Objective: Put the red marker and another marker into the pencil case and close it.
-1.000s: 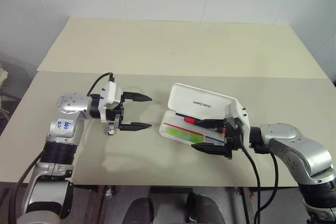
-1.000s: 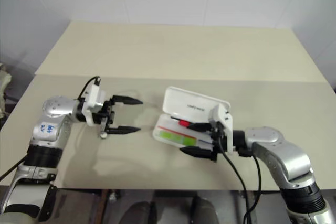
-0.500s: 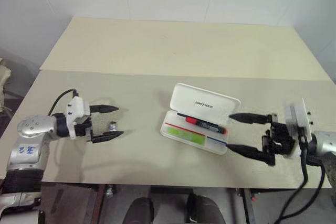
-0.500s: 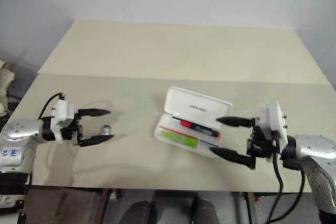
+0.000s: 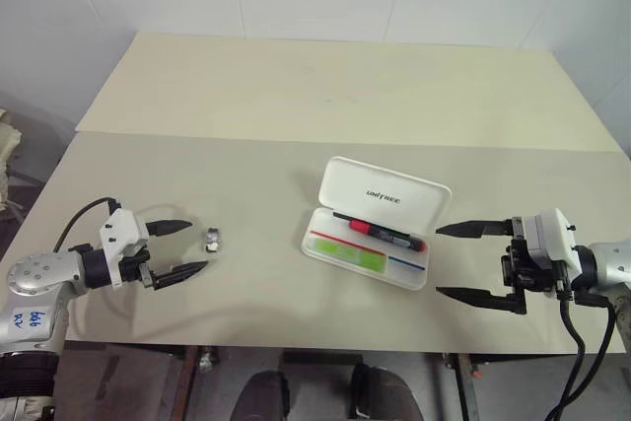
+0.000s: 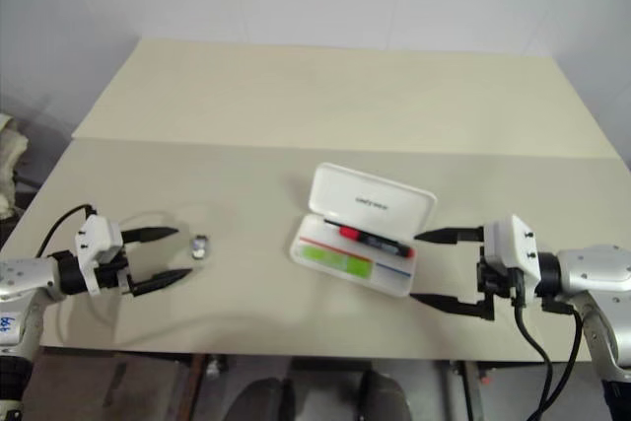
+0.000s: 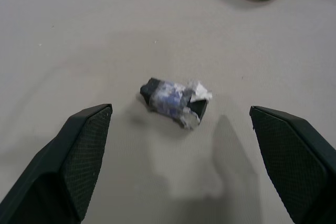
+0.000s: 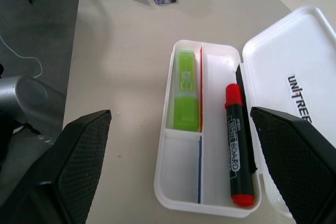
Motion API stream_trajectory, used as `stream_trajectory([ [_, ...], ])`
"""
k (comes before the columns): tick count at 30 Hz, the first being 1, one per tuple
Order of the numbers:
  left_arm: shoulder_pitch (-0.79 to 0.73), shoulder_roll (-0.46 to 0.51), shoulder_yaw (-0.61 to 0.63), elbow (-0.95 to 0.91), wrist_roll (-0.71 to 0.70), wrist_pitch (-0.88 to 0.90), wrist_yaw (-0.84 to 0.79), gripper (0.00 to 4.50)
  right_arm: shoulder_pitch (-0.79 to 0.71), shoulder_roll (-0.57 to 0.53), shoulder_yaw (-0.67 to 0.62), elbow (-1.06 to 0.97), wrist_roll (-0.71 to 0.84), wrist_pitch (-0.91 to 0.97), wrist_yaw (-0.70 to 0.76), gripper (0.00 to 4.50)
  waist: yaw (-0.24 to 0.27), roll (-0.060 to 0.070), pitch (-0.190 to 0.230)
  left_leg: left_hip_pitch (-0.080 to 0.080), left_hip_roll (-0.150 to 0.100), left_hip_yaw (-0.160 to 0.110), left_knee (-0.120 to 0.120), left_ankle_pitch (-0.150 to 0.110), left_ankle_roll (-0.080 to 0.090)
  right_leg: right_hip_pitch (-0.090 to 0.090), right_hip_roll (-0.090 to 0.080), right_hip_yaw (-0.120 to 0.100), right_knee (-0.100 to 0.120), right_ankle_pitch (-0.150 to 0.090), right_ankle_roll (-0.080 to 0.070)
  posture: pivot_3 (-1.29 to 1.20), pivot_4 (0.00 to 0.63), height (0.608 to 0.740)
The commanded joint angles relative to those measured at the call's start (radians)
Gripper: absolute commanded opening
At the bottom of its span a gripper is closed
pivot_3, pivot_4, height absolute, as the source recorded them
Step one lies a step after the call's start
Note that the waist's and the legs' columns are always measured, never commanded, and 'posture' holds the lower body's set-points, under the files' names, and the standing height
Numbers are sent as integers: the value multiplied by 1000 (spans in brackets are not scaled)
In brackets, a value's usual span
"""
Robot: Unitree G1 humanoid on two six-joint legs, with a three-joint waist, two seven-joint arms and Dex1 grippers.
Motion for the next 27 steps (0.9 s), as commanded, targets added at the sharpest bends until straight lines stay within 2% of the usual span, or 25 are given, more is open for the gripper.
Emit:
stream_trajectory([
  [1,-10,-7,-2,15,8,-13,18,4500,-9,-16,7,-32,-7,-9,-17,4480,-3,0,0,0,0,0,0,0,0,0,0,0,0,0,0,0,150,740],
  [5,25,-51,2,-35,-8,20,75,4500,-6,-17,16,-49,-5,-3,-31,4480,-3,0,0,0,0,1,0,0,0,0,0,0,0,0,0,0,150,740],
  [10,136,-128,16,-191,-43,93,170,4500,-8,-17,28,-62,3,9,-37,4480,-4,0,0,0,0,0,0,0,0,0,0,0,0,0,0,0,150,740],
  [18,210,-283,53,-340,-37,175,448,4500,-11,-13,45,-77,8,21,-46,4480,-2,0,0,1,1,-1,1,0,-1,1,0,1,0,0,0,0,150,740],
  [22,240,-373,13,-420,1,225,601,4500,-11,-10,51,-85,12,25,-55,4480,-1,0,0,1,1,-1,1,0,-1,1,0,1,-1,0,0,0,150,740],
  [27,259,-431,-36,-484,46,276,708,4500,-17,-9,53,-93,17,33,-67,4480,1,1,-1,1,0,-1,1,-1,-1,2,0,1,-1,0,0,0,150,740],
])
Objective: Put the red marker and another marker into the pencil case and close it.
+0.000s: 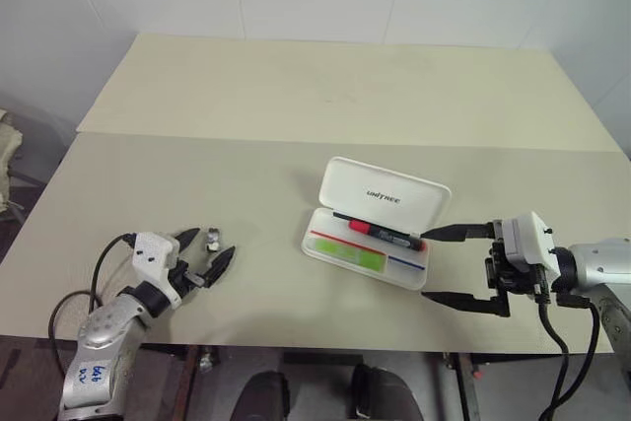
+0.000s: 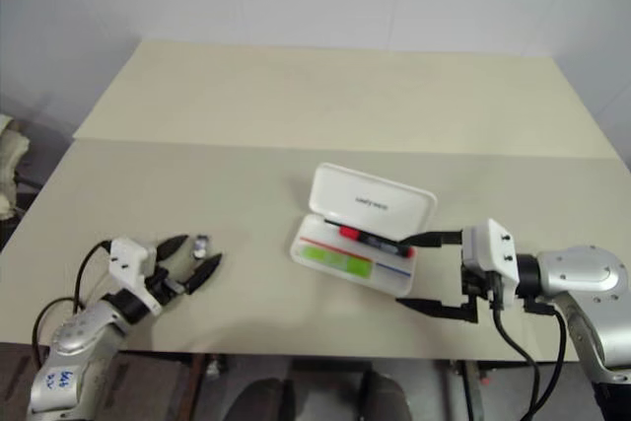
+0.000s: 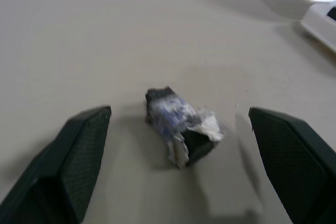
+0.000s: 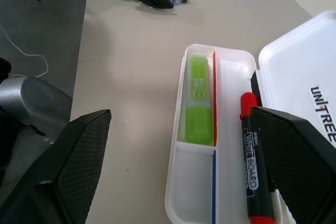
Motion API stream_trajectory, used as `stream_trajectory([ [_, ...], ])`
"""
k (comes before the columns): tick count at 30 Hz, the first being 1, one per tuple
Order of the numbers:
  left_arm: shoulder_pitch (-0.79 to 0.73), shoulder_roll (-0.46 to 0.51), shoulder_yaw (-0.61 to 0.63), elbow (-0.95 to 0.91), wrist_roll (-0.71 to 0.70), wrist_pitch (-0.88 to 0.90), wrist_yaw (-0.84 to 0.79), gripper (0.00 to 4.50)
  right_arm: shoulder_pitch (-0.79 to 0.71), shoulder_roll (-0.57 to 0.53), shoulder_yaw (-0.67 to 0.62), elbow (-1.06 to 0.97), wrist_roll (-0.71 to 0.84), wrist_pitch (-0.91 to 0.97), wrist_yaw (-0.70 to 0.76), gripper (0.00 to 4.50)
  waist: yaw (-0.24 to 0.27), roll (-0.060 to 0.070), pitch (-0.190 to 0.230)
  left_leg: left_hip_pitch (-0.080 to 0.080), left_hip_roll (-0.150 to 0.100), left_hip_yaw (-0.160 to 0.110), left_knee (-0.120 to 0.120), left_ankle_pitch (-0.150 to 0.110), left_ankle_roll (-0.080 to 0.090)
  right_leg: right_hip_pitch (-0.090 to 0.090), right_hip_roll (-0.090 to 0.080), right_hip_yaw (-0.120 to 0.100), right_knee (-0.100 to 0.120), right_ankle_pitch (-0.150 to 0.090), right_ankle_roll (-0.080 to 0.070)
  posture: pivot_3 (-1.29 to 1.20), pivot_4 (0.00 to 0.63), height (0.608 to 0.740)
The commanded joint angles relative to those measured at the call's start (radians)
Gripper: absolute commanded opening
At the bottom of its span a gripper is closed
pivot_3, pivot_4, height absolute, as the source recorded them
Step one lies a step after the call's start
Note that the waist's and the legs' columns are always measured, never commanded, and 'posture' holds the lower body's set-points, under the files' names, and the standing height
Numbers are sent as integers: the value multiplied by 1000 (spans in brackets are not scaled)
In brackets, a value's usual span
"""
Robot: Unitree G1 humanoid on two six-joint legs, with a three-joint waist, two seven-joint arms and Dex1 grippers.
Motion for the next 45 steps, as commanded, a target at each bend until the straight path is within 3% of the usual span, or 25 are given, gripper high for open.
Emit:
stream_trajectory([
  [1,20,-46,-50,-67,35,55,86,4500,-11,-8,-14,-27,26,6,-8,4480,1,0,0,0,0,0,0,0,0,0,0,0,0,0,0,0,150,740],
  [8,10,-69,-68,-117,70,147,179,4500,-23,-13,-18,-21,27,12,-9,4480,4,1,-1,0,0,0,0,0,0,1,-1,0,-1,0,0,0,150,740],
  [21,-6,-60,-76,-153,56,231,179,415,-39,-20,-22,-19,26,15,-9,4500,10,2,-1,0,-1,0,0,0,1,1,-1,0,-1,0,0,0,150,740],
  [26,-89,-4,-16,-136,-25,202,72,411,-31,-17,-21,-24,24,14,-14,4500,17,1,-1,-1,-1,0,1,0,1,0,0,-1,-1,0,0,0,150,740],
  [32,-268,144,9,32,-80,63,-184,411,-18,-15,-32,-25,30,11,-17,4500,17,2,-1,-1,0,1,1,0,0,0,1,-1,-1,-1,-2,0,150,740],
  [38,-445,221,-67,149,-149,-27,-505,411,36,-24,-108,-39,47,11,-36,4500,21,2,-1,-1,-1,1,1,0,0,-1,1,-2,-1,-1,-2,0,150,740],
  [45,-652,180,-231,238,-141,-22,-702,411,136,-40,-219,-101,61,43,-74,4500,24,1,-1,-2,-1,2,1,0,0,0,1,-2,-1,-1,-1,0,150,740],
])
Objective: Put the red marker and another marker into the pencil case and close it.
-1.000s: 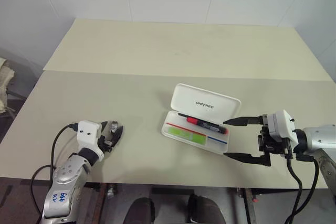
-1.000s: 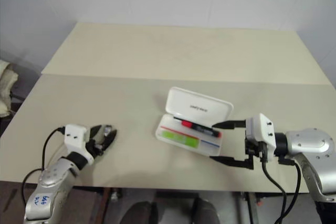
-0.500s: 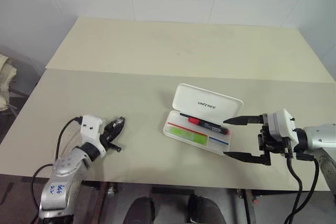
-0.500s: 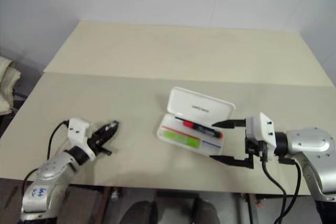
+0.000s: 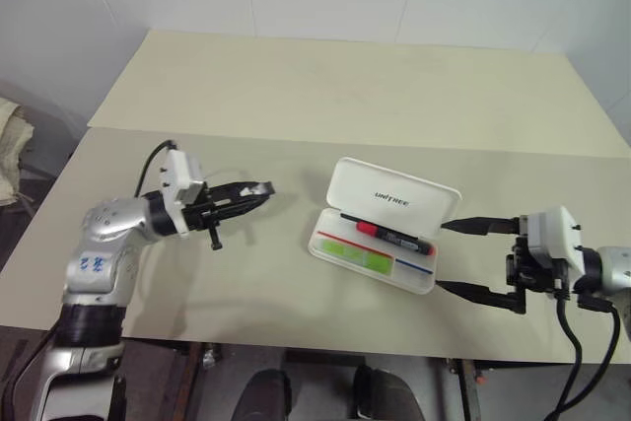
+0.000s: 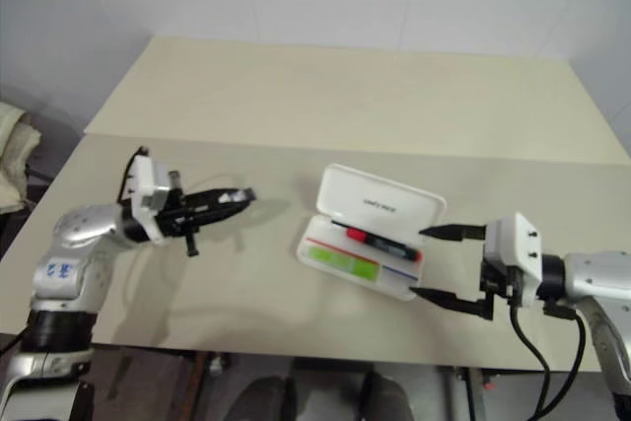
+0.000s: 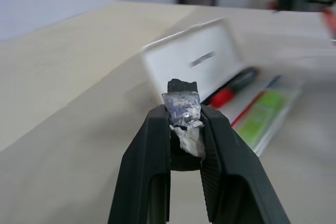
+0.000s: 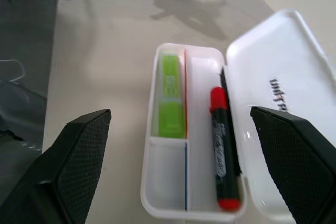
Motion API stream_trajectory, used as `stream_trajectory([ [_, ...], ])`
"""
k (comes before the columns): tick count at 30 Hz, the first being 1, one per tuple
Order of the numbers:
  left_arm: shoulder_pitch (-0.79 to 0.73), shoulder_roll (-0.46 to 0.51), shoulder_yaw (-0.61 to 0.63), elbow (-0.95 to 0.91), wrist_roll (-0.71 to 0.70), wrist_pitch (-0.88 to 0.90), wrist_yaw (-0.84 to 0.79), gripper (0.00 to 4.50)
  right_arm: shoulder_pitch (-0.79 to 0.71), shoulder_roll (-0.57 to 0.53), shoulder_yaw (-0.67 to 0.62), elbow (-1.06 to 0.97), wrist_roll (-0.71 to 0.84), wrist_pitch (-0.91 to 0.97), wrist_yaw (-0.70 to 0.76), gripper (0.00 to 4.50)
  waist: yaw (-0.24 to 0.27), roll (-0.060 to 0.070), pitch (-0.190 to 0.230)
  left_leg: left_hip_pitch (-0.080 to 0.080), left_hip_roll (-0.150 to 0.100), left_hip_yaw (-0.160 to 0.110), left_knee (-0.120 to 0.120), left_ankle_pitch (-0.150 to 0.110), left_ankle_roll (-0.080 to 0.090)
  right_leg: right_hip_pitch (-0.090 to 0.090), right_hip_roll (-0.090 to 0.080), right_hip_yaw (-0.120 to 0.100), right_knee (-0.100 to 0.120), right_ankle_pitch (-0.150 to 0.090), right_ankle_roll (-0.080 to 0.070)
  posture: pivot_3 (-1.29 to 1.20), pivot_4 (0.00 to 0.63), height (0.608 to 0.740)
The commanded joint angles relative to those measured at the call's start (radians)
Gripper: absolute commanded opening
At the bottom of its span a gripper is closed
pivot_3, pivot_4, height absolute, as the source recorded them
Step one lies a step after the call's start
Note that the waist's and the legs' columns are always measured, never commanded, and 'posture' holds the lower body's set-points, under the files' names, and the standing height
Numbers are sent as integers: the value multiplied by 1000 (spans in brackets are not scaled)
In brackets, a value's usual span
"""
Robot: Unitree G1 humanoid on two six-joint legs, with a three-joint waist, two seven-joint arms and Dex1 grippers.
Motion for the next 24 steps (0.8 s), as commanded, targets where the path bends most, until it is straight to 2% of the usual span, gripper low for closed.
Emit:
stream_trajectory([
  [1,-69,-29,-69,12,-1,-20,-68,411,37,-19,-76,-65,29,23,-27,4500,-3,0,0,0,0,0,0,0,0,0,0,0,0,0,0,0,150,740],
  [7,-187,-152,-195,117,79,-86,-91,411,160,-10,-200,-174,66,88,-74,4500,-1,-1,0,1,0,0,1,0,0,1,0,0,0,0,0,0,150,740],
  [12,-219,-256,-287,226,182,-199,-69,411,267,10,-305,-253,95,123,-96,4500,0,-2,0,1,0,0,1,1,1,1,0,1,-1,0,0,0,150,740],
  [18,-259,-362,-346,317,242,-255,-60,411,314,13,-355,-299,118,147,-127,4500,0,-3,1,0,0,0,1,1,1,1,0,1,-2,0,1,0,150,740],
  [24,-293,-461,-408,398,293,-289,-60,411,324,24,-352,-327,127,165,-174,4500,1,-3,1,0,0,-1,1,1,1,1,0,1,-2,0,1,0,150,740],
])
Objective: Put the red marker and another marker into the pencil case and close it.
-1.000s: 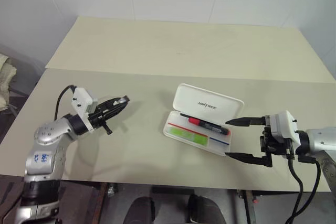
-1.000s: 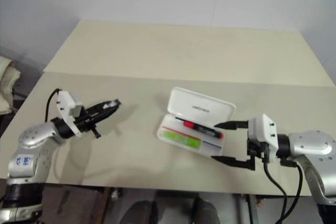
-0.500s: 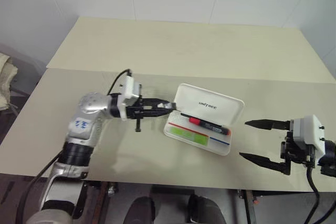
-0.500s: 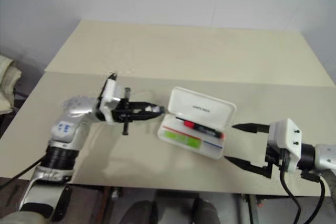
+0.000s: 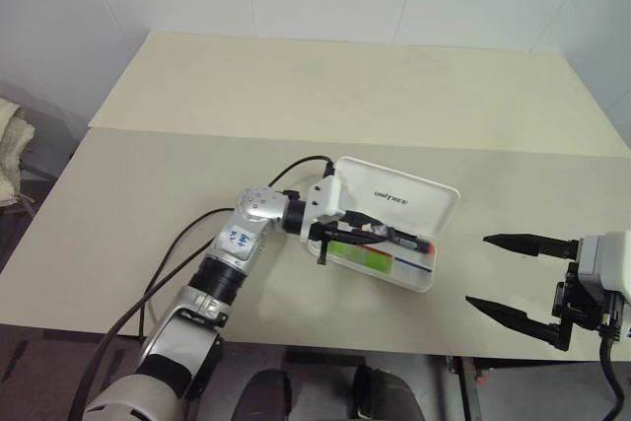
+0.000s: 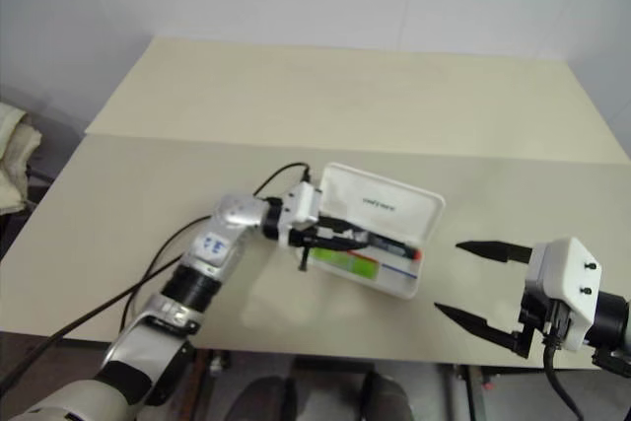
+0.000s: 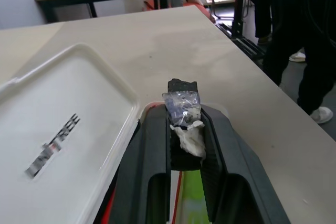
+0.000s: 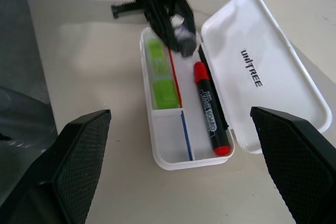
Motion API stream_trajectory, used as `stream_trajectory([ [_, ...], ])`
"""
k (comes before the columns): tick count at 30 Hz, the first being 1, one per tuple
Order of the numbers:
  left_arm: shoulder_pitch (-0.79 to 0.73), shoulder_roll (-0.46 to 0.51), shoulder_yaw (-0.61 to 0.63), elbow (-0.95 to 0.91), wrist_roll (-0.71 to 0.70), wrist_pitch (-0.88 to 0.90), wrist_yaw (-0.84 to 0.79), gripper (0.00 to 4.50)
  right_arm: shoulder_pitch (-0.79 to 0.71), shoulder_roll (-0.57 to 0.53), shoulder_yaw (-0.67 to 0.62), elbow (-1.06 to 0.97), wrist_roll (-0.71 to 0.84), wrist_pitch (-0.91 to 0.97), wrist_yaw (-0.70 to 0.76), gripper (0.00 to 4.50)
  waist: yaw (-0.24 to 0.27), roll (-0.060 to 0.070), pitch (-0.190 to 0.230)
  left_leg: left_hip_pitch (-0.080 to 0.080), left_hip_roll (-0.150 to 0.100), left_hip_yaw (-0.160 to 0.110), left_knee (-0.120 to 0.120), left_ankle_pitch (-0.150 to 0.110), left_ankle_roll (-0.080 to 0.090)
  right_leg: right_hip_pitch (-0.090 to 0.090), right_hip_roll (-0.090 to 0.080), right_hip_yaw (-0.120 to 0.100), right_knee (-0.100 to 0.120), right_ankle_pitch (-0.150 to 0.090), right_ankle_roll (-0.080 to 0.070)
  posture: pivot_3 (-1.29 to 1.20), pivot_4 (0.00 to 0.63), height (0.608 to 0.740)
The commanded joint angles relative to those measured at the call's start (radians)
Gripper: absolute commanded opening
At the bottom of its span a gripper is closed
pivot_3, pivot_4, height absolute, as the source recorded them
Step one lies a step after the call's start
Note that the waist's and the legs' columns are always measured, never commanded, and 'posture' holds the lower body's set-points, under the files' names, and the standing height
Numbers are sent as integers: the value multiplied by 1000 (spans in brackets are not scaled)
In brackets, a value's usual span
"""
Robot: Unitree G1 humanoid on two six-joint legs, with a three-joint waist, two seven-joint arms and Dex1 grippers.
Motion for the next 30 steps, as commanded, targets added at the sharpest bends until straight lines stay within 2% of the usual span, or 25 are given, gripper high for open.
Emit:
stream_trajectory([
  [1,-25,-37,-24,11,18,-26,0,411,7,13,-35,-40,28,7,-25,4500,0,0,0,0,0,0,0,0,0,0,0,0,0,0,0,0,150,740],
  [11,-29,-118,-101,55,78,-44,-11,411,11,17,-22,-59,32,8,-63,4500,1,0,0,0,0,-1,0,0,0,0,0,0,0,0,0,0,150,740],
  [30,-85,-178,-96,248,159,-142,30,411,48,42,-36,-76,29,-7,-74,4500,1,0,0,0,0,-1,0,0,1,0,0,0,-1,0,0,0,150,740],
])
